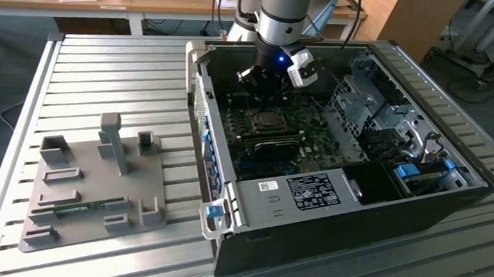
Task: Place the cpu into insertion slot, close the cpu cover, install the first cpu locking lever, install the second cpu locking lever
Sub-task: 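Install the first cpu locking lever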
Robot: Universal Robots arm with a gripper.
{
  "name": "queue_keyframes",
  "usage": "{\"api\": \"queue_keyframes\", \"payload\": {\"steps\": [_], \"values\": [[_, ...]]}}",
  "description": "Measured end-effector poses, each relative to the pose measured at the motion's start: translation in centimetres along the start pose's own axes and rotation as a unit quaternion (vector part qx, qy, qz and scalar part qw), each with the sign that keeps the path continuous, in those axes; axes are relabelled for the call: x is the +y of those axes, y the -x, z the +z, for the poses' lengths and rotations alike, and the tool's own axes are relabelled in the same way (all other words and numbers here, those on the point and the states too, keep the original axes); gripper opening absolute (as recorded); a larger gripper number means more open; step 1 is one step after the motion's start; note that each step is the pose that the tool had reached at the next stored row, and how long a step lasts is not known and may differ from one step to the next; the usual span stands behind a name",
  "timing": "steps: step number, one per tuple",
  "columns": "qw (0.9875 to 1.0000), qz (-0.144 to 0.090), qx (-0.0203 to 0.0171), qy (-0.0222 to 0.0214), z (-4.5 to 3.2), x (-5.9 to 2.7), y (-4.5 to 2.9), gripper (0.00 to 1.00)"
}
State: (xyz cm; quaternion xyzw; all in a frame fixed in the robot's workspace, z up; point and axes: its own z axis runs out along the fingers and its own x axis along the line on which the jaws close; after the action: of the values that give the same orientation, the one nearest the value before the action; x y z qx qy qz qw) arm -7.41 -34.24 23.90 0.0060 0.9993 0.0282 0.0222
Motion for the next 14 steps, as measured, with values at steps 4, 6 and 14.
{"api": "queue_keyframes", "payload": {"steps": [4, 6, 14], "values": [[1.0000, 0.000, 0.0000, 0.0000, -0.41, 0.02, 0.02, 0.11], [1.0000, 0.000, 0.0000, 0.0000, -0.59, 0.03, 0.03, 0.11], [1.0000, 0.000, -0.0012, -0.0001, -0.66, 0.03, -0.25, 0.11]]}}
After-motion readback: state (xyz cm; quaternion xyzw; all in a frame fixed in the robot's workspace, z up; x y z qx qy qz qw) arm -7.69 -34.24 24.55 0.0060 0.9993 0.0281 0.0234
